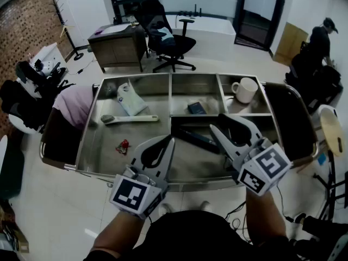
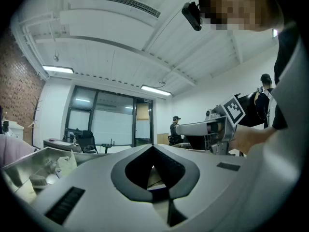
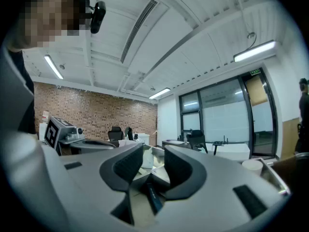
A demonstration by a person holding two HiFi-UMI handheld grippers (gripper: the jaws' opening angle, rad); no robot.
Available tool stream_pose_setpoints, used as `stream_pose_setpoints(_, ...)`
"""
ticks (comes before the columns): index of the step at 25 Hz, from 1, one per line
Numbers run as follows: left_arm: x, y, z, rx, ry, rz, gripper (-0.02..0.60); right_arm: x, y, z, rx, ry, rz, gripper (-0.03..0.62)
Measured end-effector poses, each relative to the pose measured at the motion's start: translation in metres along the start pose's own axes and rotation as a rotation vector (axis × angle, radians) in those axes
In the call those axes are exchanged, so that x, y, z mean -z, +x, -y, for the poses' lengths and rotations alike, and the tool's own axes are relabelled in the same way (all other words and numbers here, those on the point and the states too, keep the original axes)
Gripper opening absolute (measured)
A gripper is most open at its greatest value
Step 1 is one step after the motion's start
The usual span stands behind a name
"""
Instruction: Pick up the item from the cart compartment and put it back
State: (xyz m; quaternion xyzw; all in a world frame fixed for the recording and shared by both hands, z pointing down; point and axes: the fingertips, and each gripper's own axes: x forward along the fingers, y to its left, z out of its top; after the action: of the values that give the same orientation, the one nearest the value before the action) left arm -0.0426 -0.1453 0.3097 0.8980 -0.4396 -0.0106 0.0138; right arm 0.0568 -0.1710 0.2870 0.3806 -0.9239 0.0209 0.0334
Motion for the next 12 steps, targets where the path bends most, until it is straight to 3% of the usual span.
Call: stream_pose_setpoints(12,-0.002,-0.001,-0.006,-0.015,0.004,0.001,0.000,0.007,0.035,0.000,-0.047,-0.079,-0.107,0.160)
